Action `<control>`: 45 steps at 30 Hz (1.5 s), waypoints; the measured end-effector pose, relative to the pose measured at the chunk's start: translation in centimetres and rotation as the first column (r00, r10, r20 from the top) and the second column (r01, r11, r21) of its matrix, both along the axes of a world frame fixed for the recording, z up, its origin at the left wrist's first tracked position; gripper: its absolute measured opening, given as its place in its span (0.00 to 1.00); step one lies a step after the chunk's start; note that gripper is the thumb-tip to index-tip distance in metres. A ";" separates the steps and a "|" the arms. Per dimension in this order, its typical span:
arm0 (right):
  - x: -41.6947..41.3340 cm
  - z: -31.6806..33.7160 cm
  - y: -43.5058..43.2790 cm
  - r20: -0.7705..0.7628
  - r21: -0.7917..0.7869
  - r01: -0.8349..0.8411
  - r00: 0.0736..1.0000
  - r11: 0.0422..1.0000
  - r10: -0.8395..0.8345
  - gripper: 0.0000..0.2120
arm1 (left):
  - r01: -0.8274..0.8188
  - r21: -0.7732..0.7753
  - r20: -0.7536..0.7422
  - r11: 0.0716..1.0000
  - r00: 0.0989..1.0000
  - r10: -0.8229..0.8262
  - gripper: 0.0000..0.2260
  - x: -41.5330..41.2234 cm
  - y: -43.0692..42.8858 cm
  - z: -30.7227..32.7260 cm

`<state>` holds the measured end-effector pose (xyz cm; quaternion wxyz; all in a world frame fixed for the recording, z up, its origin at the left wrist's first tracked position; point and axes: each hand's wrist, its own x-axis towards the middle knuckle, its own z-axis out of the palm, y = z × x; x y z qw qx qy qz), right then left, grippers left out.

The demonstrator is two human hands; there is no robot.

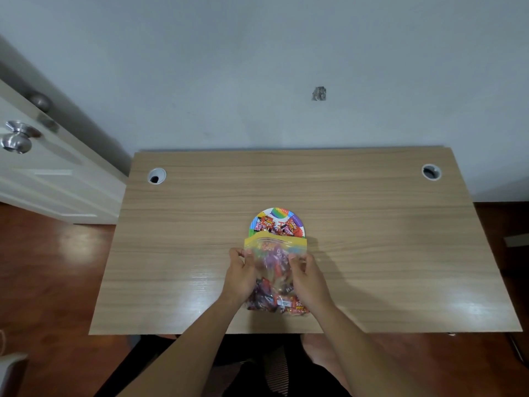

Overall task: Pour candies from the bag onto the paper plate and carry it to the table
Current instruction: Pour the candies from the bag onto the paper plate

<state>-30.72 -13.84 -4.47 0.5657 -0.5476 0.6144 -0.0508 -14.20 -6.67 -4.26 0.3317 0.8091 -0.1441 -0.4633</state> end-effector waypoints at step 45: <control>-0.7 -1.2 0.5 0.122 -0.027 0.122 0.986 0.992 -0.118 0.14 | -0.033 -0.034 -0.024 0.999 0.999 0.032 0.11 0.5 0.4 -0.4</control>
